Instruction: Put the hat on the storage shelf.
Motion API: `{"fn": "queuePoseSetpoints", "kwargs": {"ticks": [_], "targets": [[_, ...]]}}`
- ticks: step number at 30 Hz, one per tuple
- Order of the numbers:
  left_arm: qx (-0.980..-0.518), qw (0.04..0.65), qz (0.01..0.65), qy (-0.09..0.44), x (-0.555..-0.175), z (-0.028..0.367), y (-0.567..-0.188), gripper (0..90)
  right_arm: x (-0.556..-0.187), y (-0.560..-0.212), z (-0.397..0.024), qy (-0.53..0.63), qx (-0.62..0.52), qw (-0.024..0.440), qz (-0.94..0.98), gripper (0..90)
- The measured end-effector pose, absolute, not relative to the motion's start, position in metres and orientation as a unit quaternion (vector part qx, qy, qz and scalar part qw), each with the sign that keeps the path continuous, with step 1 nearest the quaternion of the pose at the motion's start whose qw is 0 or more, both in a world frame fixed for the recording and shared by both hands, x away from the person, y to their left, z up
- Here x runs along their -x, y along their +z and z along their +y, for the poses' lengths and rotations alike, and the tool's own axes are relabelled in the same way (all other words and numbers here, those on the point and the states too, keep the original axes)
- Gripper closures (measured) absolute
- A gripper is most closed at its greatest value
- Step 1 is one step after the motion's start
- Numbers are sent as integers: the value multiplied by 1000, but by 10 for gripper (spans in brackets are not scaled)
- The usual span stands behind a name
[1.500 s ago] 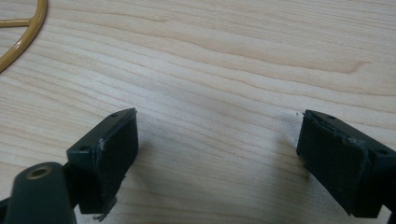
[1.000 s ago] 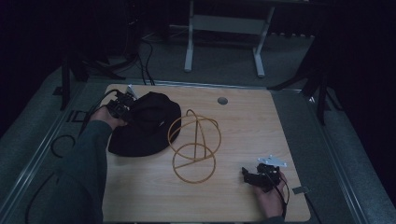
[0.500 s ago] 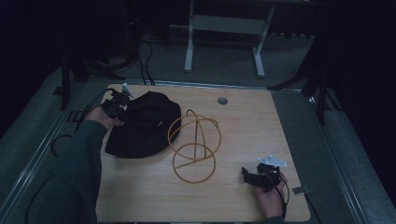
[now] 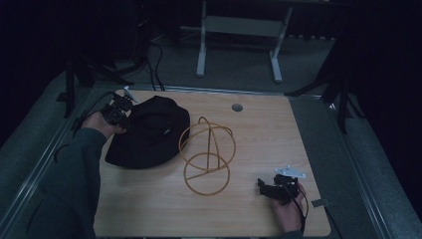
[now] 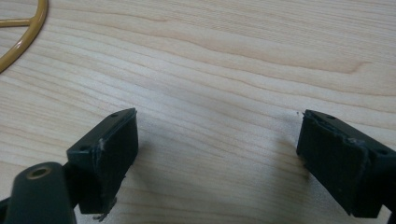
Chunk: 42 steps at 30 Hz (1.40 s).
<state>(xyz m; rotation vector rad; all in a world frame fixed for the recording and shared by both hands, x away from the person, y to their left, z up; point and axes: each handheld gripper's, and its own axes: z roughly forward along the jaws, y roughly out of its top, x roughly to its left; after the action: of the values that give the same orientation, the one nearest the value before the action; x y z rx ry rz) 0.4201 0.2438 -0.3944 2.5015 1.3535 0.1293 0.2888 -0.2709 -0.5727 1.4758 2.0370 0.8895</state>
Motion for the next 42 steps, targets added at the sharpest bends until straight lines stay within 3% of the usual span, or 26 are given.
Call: {"fn": "queuePoseSetpoints", "kwargs": {"ticks": [42], "targets": [[-860, 220, 454, 75, -387, 251, -358, 884, -289, -573, -270, 326, -535, 232, 744, 125]]}}
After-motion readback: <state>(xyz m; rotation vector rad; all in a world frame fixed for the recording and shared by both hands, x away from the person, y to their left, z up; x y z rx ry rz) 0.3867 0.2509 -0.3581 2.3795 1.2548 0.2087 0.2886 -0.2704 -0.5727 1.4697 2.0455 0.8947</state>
